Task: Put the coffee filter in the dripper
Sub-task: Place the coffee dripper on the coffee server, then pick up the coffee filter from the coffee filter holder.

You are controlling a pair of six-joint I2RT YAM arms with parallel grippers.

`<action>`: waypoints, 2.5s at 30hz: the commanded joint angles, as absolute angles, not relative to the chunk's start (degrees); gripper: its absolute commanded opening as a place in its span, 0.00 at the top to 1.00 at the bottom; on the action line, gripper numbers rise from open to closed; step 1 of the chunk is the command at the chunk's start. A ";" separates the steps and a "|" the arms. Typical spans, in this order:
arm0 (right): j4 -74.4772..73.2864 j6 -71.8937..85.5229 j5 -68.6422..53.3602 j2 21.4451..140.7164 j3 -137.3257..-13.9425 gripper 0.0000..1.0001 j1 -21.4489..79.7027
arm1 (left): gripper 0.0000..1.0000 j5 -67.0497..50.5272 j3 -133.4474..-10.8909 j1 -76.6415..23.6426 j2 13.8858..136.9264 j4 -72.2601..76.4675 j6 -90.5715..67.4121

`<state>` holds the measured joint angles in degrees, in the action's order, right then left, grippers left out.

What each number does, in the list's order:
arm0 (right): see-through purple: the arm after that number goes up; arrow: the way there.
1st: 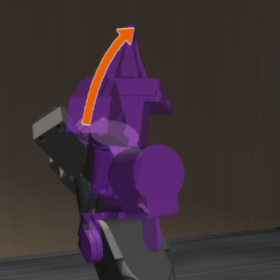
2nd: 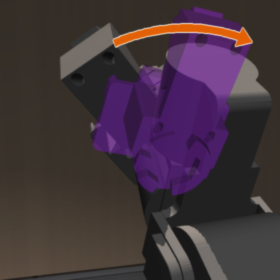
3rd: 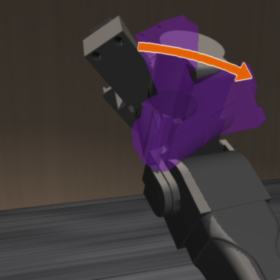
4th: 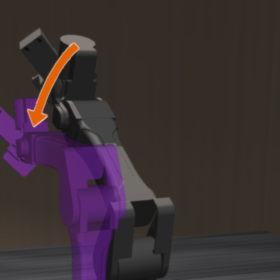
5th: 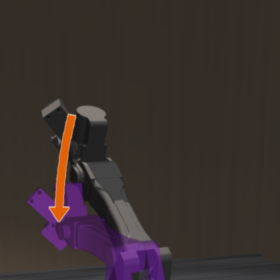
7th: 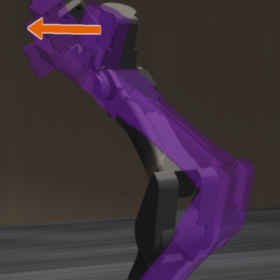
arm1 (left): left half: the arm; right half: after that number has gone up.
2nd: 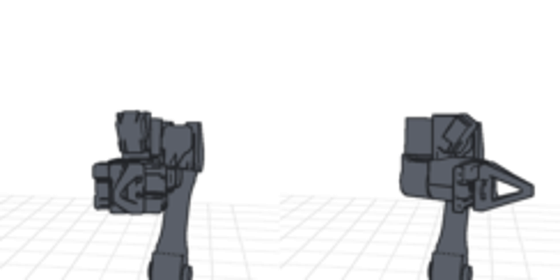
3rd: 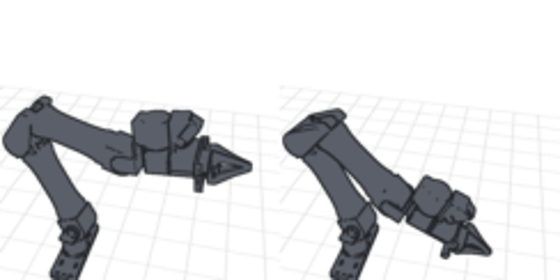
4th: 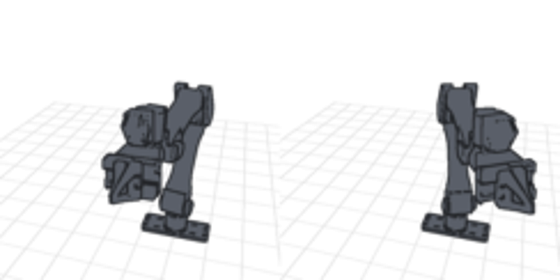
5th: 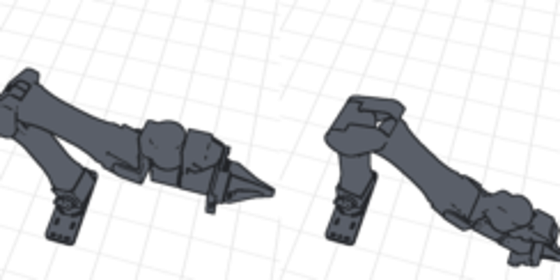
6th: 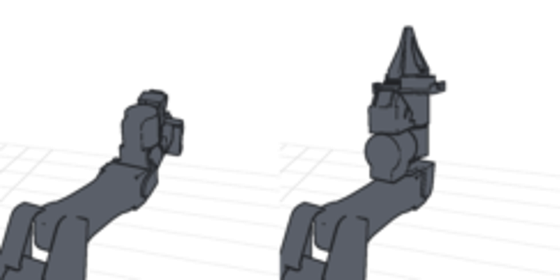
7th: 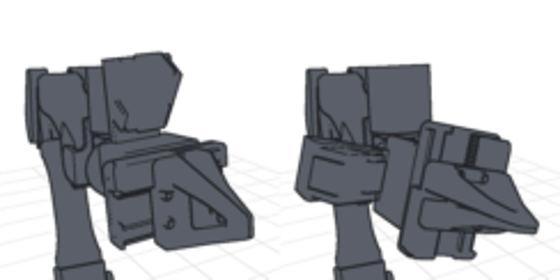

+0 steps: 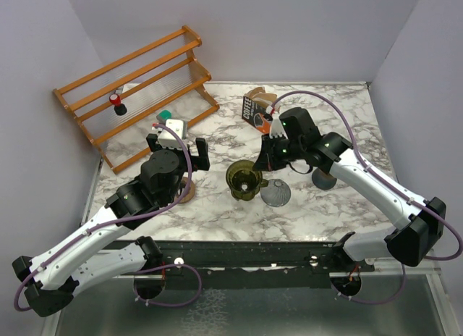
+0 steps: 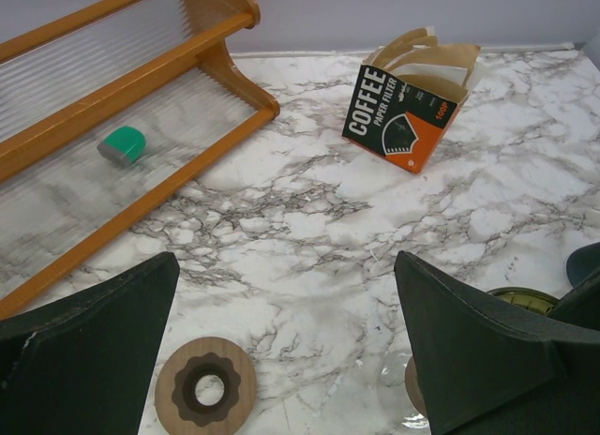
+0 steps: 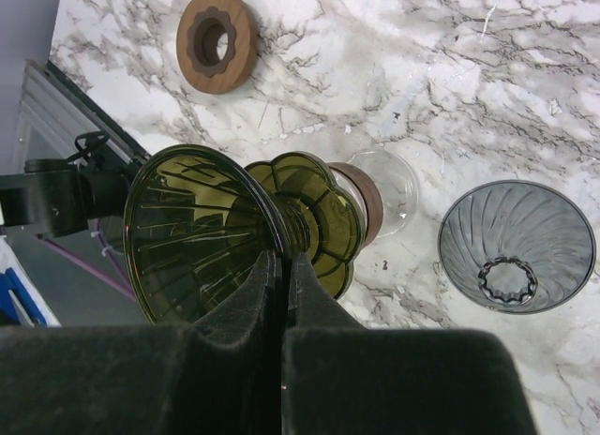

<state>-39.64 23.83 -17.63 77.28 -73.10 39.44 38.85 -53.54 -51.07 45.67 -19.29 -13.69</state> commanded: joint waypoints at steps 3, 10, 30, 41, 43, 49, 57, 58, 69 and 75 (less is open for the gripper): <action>-39.02 24.69 -17.41 77.30 -74.56 0.99 39.99 | 0.01 37.78 -52.73 -50.80 45.15 -18.07 -13.54; -38.01 25.14 -17.81 77.61 -72.83 0.99 40.11 | 0.01 37.66 -52.73 -50.71 45.24 -18.09 -13.62; -38.73 24.70 -14.58 77.36 -72.08 0.67 40.25 | 0.01 37.62 -52.65 -50.63 45.39 -18.08 -13.54; -40.21 24.14 -10.65 76.21 -76.41 0.51 40.26 | 0.01 37.60 -52.65 -50.67 45.53 -18.09 -13.56; -40.81 23.64 -8.91 76.20 -78.13 0.46 40.25 | 0.01 37.44 -52.65 -50.65 45.61 -18.02 -13.54; -40.23 21.49 -1.68 76.59 -84.27 0.39 40.26 | 0.01 37.27 -52.78 -50.64 45.83 -18.09 -13.49; -34.89 13.44 9.03 81.77 -90.51 0.37 40.26 | 0.01 37.13 -53.00 -50.54 46.49 -18.36 -13.11; -34.25 12.00 11.13 82.65 -90.83 0.37 40.25 | 0.01 37.16 -53.00 -50.58 46.41 -18.37 -13.03; -28.52 1.28 23.28 94.19 -94.42 0.40 36.76 | 0.01 37.44 -52.65 -50.12 45.09 -18.28 -12.83; -25.56 -2.70 20.54 97.53 -95.30 0.39 33.18 | 0.01 37.44 -52.65 -49.93 45.26 -18.28 -12.76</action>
<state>-29.52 1.50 19.88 95.98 -92.49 35.27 38.02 -53.52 -50.30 45.76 -19.29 -13.43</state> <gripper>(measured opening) 0.607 0.987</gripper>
